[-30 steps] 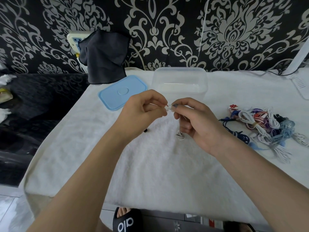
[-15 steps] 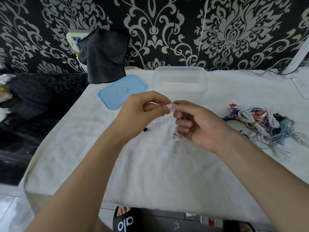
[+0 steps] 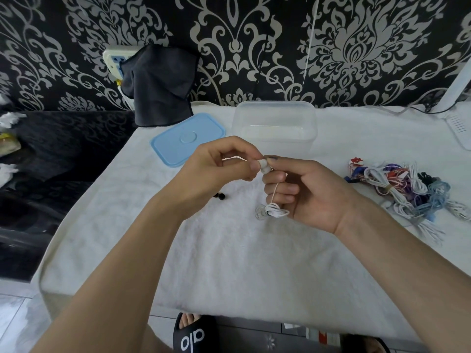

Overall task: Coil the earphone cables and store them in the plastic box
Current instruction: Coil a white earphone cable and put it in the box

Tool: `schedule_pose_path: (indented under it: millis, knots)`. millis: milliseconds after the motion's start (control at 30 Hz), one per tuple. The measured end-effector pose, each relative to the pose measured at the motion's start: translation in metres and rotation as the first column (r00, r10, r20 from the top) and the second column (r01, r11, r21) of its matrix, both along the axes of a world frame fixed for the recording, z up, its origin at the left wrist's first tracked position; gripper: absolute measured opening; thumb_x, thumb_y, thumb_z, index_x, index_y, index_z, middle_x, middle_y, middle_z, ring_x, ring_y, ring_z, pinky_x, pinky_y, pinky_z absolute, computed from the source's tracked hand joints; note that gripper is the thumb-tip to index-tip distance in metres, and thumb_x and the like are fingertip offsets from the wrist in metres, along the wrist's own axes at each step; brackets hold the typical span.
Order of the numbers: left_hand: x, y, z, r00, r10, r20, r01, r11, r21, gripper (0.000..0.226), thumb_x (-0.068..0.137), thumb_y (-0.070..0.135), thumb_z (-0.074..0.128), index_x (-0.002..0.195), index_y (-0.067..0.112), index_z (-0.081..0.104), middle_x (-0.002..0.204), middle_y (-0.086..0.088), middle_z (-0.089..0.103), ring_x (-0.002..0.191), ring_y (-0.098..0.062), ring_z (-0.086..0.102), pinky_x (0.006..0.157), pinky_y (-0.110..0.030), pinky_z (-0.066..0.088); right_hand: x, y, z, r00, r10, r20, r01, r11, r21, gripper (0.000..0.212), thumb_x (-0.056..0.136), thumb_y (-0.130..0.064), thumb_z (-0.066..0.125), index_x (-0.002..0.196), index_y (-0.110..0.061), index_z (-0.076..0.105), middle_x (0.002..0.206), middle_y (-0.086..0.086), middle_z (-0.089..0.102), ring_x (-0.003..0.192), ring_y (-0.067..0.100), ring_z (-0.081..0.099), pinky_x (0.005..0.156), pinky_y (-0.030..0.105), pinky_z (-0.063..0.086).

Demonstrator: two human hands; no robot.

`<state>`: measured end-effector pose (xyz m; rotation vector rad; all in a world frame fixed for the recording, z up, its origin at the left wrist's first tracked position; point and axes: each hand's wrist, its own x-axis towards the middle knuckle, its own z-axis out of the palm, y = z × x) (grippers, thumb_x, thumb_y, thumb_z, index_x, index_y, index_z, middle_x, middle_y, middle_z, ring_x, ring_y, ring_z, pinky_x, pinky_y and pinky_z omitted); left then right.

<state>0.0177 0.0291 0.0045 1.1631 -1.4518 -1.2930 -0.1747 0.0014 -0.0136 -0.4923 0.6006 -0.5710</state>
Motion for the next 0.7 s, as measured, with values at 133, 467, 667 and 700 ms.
schedule_pose_path:
  millis: [133, 467, 667, 700]
  knots:
    - [0.001, -0.003, -0.003, 0.999, -0.011, -0.049, 0.012, 1.0, 0.005, 0.008, 0.092, 0.002, 0.068, 0.095, 0.009, 0.07, 0.093, -0.007, 0.069, 0.081, -0.017, 0.062, 0.081, -0.029, 0.052, 0.002, 0.002, 0.0, 0.997, -0.017, 0.073, 0.012, 0.998, 0.069, 0.007, 0.087, -0.017, 0.063, 0.092, -0.012, 0.065, 0.065, -0.006, 0.04, 0.045, 0.005, 0.028, 0.045, 0.017, 0.029]
    - [-0.007, 0.003, -0.007, 0.955, 0.187, 0.23, -0.111, 0.945, -0.307, 0.006, 0.092, 0.003, 0.072, 0.094, 0.007, 0.069, 0.089, -0.003, 0.074, 0.085, -0.024, 0.072, 0.08, -0.033, 0.057, 0.01, 0.004, -0.008, 0.993, -0.094, 0.064, 0.081, 0.979, 0.189, 0.012, 0.092, -0.019, 0.063, 0.083, -0.011, 0.063, 0.068, -0.004, 0.046, 0.044, 0.005, 0.03, 0.043, 0.017, 0.028]
    - [-0.007, 0.006, -0.007, 0.931, 0.208, 0.301, -0.076, 0.915, -0.397, 0.01, 0.089, 0.002, 0.075, 0.097, 0.008, 0.072, 0.093, -0.001, 0.072, 0.089, -0.023, 0.072, 0.085, -0.027, 0.058, 0.012, 0.005, -0.008, 0.991, -0.108, 0.073, 0.091, 0.973, 0.212, 0.007, 0.092, -0.017, 0.062, 0.092, -0.012, 0.056, 0.067, -0.003, 0.046, 0.044, 0.005, 0.031, 0.042, 0.018, 0.029]
    - [-0.007, 0.006, -0.007, 0.93, 0.206, 0.303, -0.073, 0.915, -0.397, 0.012, 0.088, 0.001, 0.076, 0.097, 0.008, 0.072, 0.094, -0.002, 0.072, 0.088, -0.022, 0.072, 0.084, -0.026, 0.058, 0.013, 0.005, -0.008, 0.992, -0.108, 0.069, 0.091, 0.973, 0.212, 0.007, 0.094, -0.017, 0.061, 0.096, -0.014, 0.055, 0.067, -0.003, 0.046, 0.044, 0.005, 0.031, 0.042, 0.018, 0.03]
